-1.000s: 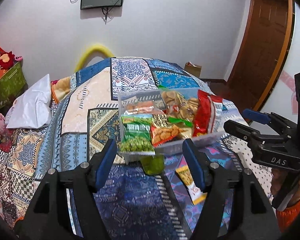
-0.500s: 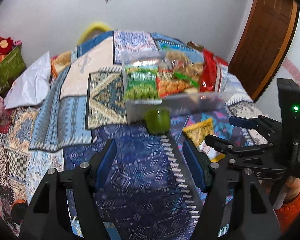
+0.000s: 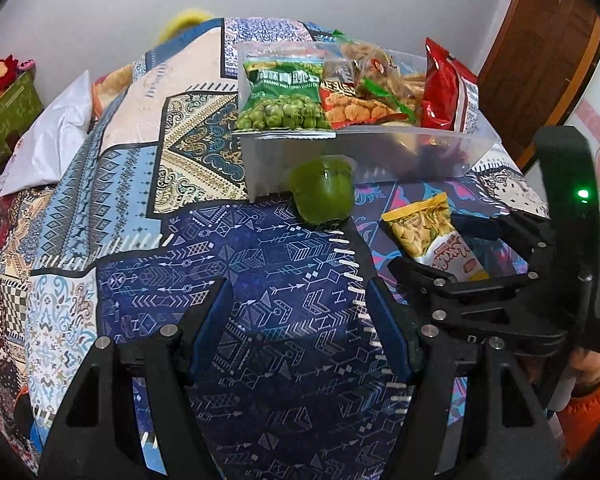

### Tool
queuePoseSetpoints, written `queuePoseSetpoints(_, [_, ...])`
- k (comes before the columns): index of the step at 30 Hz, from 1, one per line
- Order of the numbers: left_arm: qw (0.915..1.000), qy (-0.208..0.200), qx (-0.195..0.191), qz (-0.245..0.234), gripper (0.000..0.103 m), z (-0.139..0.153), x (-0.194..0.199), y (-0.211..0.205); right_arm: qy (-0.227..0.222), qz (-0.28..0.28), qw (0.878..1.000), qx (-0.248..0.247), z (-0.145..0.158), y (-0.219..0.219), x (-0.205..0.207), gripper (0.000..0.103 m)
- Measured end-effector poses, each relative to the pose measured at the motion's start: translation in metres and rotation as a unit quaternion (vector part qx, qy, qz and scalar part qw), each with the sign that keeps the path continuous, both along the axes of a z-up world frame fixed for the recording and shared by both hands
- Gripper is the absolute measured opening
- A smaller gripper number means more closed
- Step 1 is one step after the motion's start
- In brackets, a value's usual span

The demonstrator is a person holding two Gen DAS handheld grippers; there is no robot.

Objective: Organize snacks
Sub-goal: 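Grasp the green jelly cup with the left gripper while the right grasps the Kakabi bag, then place the jelly cup and Kakabi bag into the clear box and release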

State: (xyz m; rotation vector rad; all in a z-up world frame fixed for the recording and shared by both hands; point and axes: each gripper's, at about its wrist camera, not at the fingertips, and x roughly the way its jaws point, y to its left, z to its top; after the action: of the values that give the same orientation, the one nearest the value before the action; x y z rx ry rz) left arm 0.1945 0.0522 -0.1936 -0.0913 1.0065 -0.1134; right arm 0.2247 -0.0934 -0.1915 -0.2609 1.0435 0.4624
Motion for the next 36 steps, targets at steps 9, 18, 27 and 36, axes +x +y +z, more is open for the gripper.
queuePoseSetpoints(9, [0.9999, -0.004, 0.011, -0.006, 0.068, -0.006, 0.033, -0.013, -0.015, -0.010, 0.999, 0.036, 0.012, -0.028, -0.003, 0.047])
queuePoseSetpoints(18, [0.9998, 0.014, -0.001, 0.013, 0.068, -0.020, 0.081, -0.021, -0.032, -0.029, 0.996, 0.081, 0.031, -0.058, -0.007, 0.046])
queuePoseSetpoints(27, [0.9991, 0.024, -0.017, 0.031, 0.047, -0.036, 0.097, -0.024, -0.032, -0.040, 0.994, 0.101, 0.032, -0.071, -0.003, 0.047])
queuePoseSetpoints(36, [0.9997, 0.007, -0.020, 0.014, 0.046, -0.019, 0.063, -0.028, -0.043, -0.048, 0.992, 0.110, 0.042, -0.077, -0.005, 0.047])
